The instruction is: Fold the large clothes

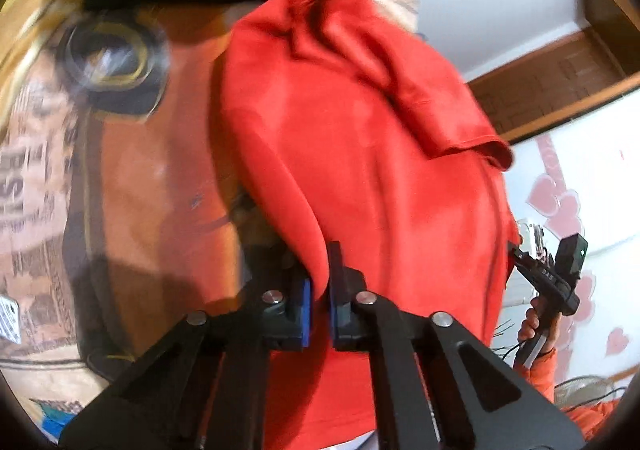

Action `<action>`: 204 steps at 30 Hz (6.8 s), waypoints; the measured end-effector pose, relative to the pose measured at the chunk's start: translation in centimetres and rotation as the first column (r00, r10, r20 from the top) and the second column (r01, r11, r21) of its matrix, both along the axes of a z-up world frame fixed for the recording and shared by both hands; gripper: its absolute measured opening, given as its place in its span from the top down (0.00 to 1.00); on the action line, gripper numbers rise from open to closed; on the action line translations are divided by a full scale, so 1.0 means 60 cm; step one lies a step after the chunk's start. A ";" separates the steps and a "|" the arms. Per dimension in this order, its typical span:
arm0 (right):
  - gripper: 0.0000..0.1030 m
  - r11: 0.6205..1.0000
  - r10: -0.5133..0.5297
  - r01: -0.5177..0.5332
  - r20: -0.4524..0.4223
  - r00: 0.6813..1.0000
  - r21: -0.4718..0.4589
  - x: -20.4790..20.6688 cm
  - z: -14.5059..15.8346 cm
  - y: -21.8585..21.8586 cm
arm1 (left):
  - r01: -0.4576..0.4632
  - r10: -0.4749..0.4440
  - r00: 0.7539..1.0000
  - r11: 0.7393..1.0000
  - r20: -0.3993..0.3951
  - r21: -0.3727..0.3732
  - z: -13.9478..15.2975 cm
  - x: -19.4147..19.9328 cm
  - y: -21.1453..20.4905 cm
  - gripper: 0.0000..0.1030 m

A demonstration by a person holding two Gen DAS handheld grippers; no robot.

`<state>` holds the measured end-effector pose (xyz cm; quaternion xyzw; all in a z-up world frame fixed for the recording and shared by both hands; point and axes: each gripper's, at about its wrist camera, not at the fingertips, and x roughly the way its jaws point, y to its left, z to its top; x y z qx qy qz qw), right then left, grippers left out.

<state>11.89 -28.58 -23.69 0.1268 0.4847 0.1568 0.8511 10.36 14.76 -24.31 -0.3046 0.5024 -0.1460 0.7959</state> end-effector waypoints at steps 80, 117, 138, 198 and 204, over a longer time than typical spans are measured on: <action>0.85 0.981 0.040 -0.039 -0.002 0.999 0.191 0.172 0.021 -0.026 | 0.032 -0.069 0.973 0.986 0.222 0.163 0.045 0.120 -0.058 0.97; 0.45 0.975 0.005 0.042 0.208 0.978 -0.220 0.337 0.162 0.024 | -0.166 -0.045 0.916 0.861 0.398 0.481 0.237 0.320 -0.125 0.35; 0.38 0.994 -0.098 0.100 -0.041 0.994 0.036 0.209 0.056 -0.049 | -0.254 0.199 0.964 0.887 0.177 0.385 0.065 0.176 -0.038 0.17; 0.84 0.971 -0.078 0.068 0.031 0.996 0.228 0.141 0.059 -0.071 | -0.022 0.016 0.998 0.994 0.054 0.106 -0.005 0.215 -0.182 0.86; 0.82 0.982 -0.059 0.061 -0.020 0.998 0.180 0.094 0.031 -0.074 | 0.013 -0.022 0.999 0.980 0.043 0.199 -0.003 0.155 -0.131 0.77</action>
